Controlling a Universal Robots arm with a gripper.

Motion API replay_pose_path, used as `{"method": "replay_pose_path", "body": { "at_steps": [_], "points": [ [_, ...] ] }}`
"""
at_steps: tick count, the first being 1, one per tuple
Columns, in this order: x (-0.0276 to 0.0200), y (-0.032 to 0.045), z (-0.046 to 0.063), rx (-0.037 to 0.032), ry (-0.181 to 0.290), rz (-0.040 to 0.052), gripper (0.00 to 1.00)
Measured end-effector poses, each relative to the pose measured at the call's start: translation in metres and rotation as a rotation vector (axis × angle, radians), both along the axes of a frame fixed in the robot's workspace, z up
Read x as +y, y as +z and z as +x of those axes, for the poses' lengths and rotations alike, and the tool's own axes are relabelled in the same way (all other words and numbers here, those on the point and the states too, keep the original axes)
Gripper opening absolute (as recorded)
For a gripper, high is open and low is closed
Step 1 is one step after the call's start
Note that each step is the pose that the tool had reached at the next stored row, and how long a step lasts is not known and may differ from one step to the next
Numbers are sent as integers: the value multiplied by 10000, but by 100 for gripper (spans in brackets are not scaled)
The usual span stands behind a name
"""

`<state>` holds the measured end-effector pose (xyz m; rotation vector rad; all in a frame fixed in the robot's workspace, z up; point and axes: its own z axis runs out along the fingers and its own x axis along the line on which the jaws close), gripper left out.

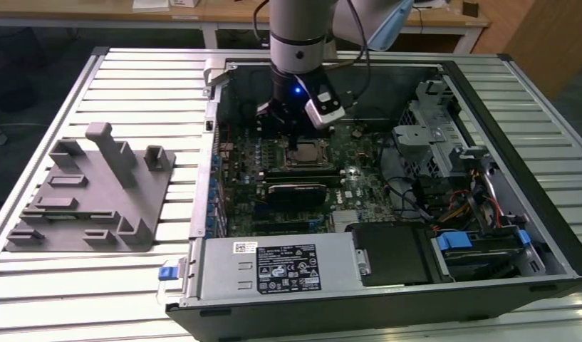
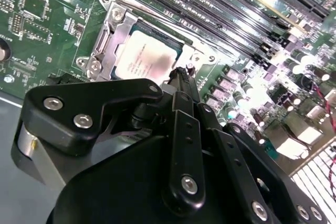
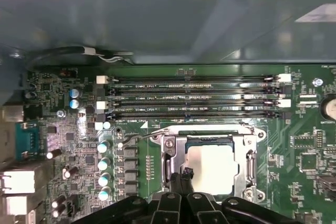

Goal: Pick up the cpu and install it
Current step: 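Close the cpu cover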

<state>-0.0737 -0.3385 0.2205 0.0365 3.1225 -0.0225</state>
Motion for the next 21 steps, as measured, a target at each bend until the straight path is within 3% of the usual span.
{"method": "replay_pose_path", "body": {
  "at_steps": [3,11,21],
  "points": [
    [0,36,0,-3,0,0,11],
    [0,40,6,-12,-1,-2,11],
    [0,39,222,-14,0,0,11]
  ]
}}
